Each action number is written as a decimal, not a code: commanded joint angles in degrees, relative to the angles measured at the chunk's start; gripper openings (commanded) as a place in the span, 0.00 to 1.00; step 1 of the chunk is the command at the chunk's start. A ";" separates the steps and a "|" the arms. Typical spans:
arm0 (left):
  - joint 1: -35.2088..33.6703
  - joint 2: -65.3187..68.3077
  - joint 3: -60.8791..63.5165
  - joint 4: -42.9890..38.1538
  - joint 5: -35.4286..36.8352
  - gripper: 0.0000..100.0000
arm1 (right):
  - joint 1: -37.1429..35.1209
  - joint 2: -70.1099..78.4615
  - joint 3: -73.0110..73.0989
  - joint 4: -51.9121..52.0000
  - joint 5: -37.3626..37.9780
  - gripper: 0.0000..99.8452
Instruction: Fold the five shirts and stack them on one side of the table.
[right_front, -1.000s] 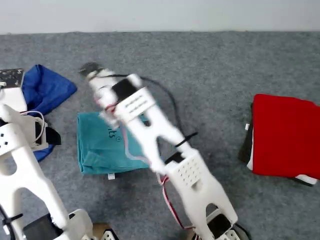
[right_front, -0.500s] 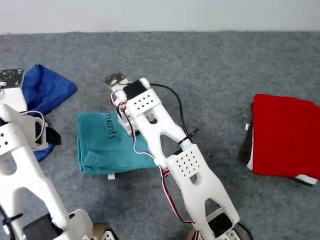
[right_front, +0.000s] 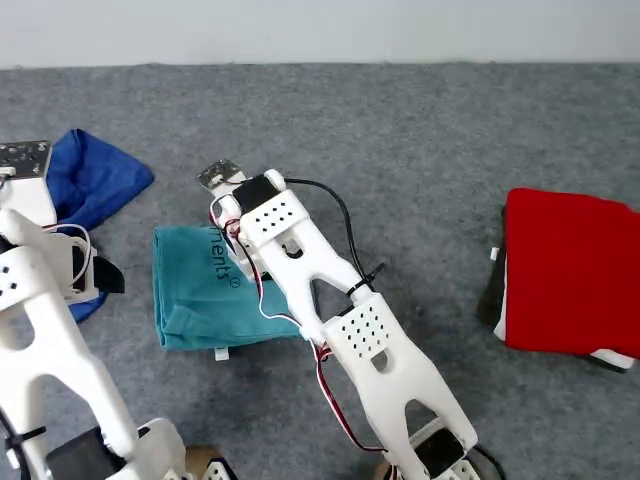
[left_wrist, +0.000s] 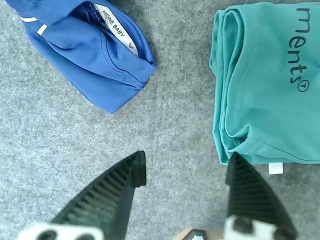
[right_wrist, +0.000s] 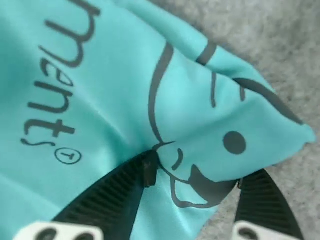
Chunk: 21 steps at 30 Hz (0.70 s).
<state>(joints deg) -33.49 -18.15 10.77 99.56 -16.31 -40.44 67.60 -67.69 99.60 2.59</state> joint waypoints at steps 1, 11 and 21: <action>-0.09 -1.05 -0.31 0.79 -0.35 0.27 | -2.77 1.80 0.35 -0.92 -0.18 0.22; -0.09 -1.05 -0.31 0.79 -0.35 0.27 | -2.68 1.71 0.35 -1.71 -0.18 0.02; -0.09 -1.05 -0.31 0.79 -0.35 0.27 | 5.41 1.45 -6.59 1.36 -0.18 0.01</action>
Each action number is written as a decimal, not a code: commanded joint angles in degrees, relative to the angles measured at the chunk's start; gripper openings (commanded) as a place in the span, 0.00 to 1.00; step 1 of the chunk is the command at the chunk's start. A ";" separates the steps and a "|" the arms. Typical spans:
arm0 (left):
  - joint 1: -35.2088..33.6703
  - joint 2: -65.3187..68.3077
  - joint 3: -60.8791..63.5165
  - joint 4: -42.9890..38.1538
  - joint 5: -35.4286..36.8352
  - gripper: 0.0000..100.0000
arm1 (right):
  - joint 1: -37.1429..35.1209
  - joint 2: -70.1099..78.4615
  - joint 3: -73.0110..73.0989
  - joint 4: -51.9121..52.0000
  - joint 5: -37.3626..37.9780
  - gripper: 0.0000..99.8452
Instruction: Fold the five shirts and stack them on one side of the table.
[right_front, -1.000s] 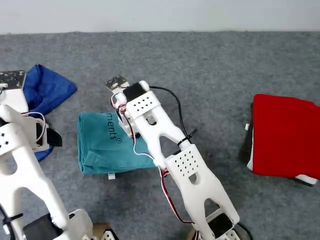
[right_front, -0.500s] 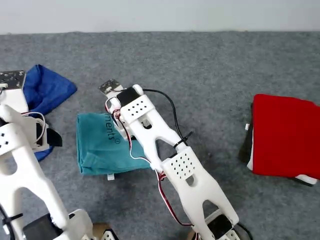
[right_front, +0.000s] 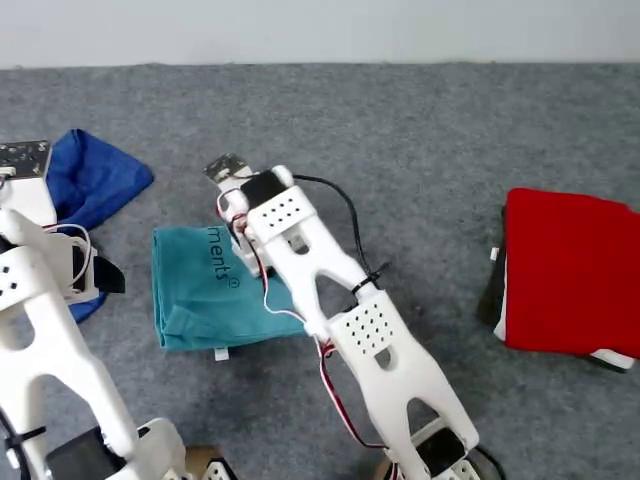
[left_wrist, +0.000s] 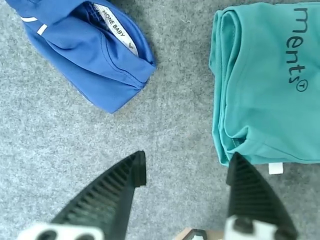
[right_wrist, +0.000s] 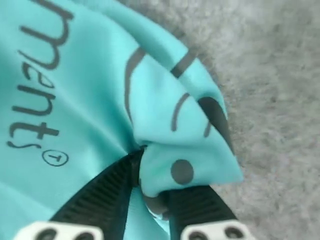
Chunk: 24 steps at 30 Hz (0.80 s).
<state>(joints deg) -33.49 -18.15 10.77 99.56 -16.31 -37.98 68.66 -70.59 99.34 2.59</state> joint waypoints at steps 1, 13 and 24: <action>-0.09 -1.05 -0.31 0.79 -0.35 0.27 | 4.26 0.48 -5.63 2.59 -0.18 0.01; -0.09 -1.05 -0.22 0.79 -0.35 0.27 | 17.98 0.22 -10.20 3.65 -0.44 0.01; -0.09 -1.05 -0.22 0.79 -0.35 0.27 | 27.91 -12.00 -4.48 3.74 -0.44 0.01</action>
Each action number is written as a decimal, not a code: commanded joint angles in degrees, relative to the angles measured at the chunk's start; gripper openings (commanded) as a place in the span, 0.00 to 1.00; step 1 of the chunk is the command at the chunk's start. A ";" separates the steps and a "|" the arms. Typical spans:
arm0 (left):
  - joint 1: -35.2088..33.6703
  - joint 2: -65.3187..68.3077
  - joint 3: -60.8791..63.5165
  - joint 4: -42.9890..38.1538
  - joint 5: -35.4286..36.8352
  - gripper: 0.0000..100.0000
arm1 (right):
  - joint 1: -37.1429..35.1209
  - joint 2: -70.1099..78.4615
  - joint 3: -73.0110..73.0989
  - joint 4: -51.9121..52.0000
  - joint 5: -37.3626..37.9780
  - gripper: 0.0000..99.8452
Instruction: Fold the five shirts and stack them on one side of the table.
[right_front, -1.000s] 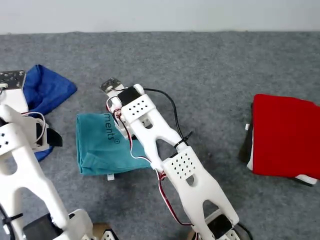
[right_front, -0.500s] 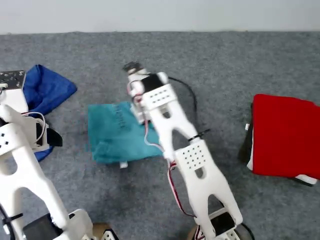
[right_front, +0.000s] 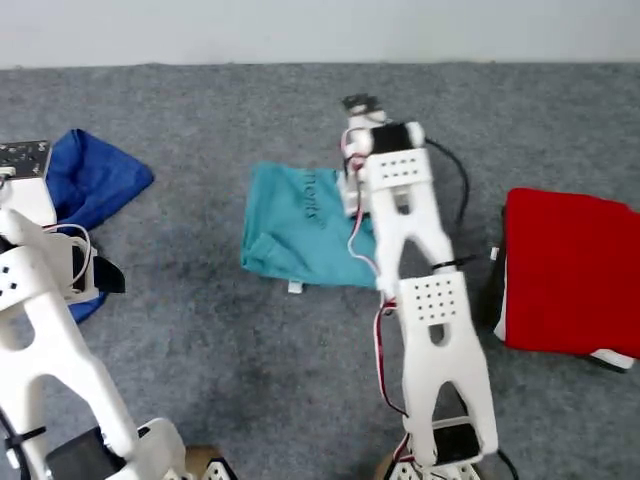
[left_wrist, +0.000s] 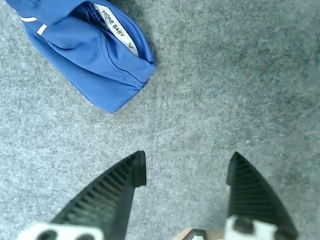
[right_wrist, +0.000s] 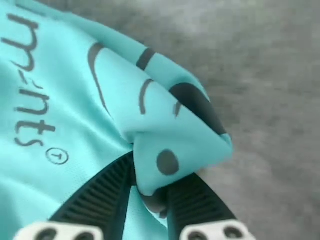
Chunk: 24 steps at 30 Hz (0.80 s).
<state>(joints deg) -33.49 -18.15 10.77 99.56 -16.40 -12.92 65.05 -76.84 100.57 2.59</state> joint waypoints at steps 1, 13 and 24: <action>-0.09 -1.05 -0.22 0.79 -0.26 0.27 | 3.65 -10.15 3.25 2.42 -0.53 0.01; -0.09 -1.05 -0.22 0.79 -0.26 0.27 | 14.29 -16.40 3.52 2.07 -5.54 0.01; 0.00 -1.05 -0.22 0.88 -0.26 0.27 | 24.31 -17.01 -4.66 2.24 -15.91 0.01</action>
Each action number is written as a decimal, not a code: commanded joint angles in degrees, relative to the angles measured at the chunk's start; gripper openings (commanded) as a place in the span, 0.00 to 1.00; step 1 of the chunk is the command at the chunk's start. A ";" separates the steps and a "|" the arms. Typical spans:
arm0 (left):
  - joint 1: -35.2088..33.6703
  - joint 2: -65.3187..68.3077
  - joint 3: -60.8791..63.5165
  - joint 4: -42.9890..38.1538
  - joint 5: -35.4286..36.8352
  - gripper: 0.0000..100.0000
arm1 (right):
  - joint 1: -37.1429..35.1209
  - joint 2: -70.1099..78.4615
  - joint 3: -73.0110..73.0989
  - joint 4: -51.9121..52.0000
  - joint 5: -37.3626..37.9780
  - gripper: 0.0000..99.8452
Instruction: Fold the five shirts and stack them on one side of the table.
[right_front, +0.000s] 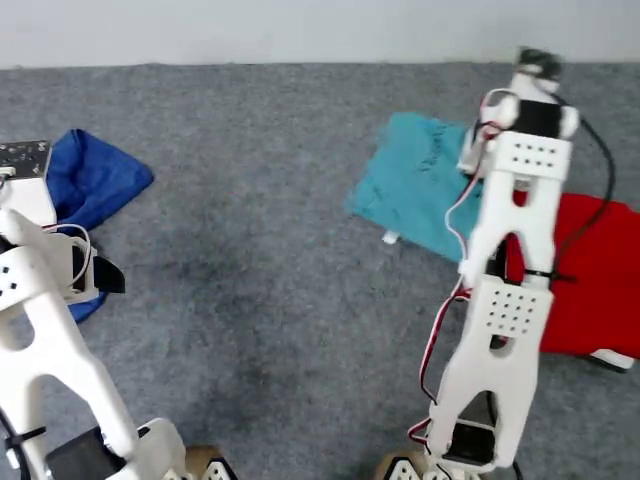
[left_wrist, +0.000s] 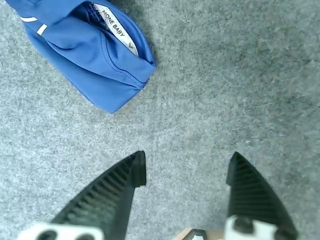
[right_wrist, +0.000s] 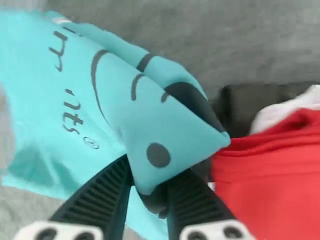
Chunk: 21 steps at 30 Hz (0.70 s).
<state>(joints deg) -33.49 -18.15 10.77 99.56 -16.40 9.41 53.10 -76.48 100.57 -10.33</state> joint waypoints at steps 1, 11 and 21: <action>0.00 -1.05 -0.22 0.88 -0.26 0.27 | 2.51 -5.05 -6.33 2.33 -3.69 0.01; 0.00 -1.05 -0.13 0.88 -0.26 0.27 | 8.92 -6.02 -10.37 2.42 -5.10 0.01; 0.00 -1.05 -0.13 0.88 -0.26 0.27 | 20.26 -15.60 7.30 2.42 -4.92 0.01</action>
<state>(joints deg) -33.49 -18.15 10.77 99.56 -16.40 26.73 44.31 -74.11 100.66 -14.81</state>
